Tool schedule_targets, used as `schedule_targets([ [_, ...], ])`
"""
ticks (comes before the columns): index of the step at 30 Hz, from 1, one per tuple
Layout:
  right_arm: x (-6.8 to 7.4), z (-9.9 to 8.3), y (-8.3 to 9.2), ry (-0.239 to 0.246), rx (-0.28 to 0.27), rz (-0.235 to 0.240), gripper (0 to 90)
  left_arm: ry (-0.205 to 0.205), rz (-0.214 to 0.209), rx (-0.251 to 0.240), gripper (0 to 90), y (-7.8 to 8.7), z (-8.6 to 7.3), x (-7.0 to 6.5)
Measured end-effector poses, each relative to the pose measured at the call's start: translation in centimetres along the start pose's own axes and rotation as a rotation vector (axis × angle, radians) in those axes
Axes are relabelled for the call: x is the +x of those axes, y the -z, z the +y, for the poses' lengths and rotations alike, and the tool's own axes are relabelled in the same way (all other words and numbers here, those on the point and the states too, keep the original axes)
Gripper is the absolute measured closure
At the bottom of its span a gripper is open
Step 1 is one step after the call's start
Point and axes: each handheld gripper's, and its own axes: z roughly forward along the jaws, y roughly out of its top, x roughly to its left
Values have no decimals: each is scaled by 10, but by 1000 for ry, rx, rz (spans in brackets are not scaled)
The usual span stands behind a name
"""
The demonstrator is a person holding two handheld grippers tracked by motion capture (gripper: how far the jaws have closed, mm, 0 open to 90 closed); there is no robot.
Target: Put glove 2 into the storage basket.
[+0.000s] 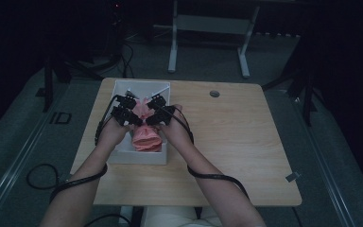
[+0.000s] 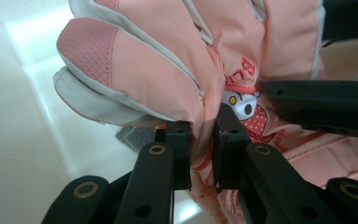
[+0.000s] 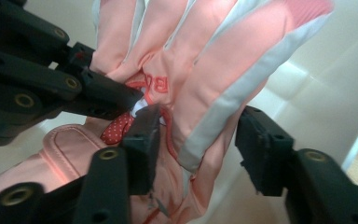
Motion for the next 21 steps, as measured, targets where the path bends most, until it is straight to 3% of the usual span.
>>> schedule_targets([
  [6,-1,1,14,10,-59,33,396,-2,37,19,756,-11,2,-6],
  [10,-2,1,26,10,-97,53,384,5,53,31,674,-13,4,-4],
  [13,-5,1,34,10,-118,59,375,4,69,14,599,-11,4,-4],
  [17,-9,1,44,4,-142,71,369,-10,139,-9,502,-5,5,-4],
  [21,-13,0,50,4,-159,79,362,-11,164,-28,476,-2,4,-3],
])
